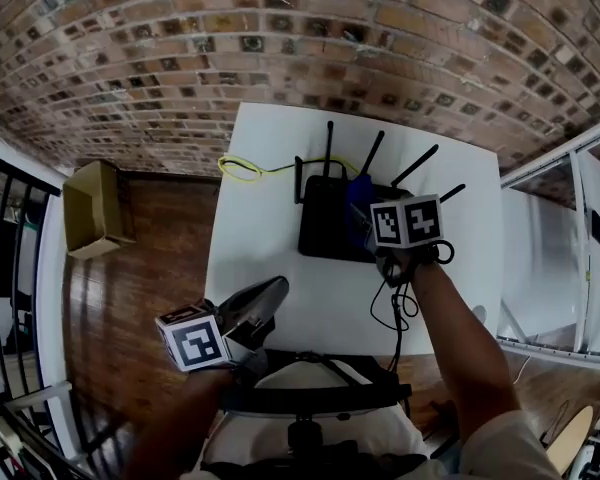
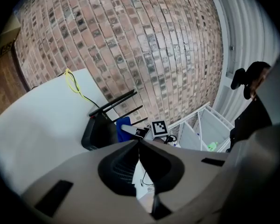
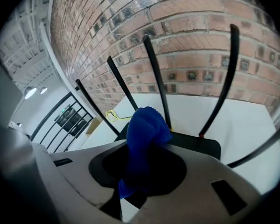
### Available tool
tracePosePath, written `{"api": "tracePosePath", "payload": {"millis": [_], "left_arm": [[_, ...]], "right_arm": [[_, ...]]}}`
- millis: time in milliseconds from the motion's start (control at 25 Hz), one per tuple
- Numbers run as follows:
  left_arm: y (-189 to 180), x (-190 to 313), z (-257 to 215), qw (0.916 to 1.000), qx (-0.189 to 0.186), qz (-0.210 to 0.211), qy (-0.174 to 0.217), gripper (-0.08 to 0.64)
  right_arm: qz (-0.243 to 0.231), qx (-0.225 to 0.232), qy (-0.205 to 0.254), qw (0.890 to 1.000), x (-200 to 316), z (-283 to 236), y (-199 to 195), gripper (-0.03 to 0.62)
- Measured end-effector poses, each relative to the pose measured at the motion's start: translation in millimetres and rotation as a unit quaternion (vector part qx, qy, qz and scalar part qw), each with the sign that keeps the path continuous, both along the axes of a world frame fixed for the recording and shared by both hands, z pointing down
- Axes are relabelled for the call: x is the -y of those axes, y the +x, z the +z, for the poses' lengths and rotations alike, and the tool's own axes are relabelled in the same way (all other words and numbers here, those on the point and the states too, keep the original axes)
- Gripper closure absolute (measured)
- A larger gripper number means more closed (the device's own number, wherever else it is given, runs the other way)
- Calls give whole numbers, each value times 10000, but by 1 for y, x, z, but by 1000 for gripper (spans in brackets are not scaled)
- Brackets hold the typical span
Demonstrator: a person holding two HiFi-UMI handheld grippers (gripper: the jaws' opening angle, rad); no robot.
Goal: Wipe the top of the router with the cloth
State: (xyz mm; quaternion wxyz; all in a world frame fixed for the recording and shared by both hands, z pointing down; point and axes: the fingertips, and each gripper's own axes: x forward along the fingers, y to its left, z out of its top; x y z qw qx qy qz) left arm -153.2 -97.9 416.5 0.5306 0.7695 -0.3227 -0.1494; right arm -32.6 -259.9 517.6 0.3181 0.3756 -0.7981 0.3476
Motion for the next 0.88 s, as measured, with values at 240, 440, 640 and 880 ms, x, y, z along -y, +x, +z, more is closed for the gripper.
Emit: {"api": "tracePosePath", "payload": {"millis": [240,440,640,880], "left_arm": [[21,5,-1,9999,-25,157,13,555],[31,7,0,9997,10,238,10,555],[37,4,4,9994,36,342,-38,555],[36,2,3,9995,17,312,-56,555]], "right_arm": [[186,-532,77,9984,-20,7,66,483],[297,-916,59,9953,-34,11,111,483],[479,-1212,-70,9914,-44,19,143,483],[309,-1800,-296,9827,-65,52,153,483]]}}
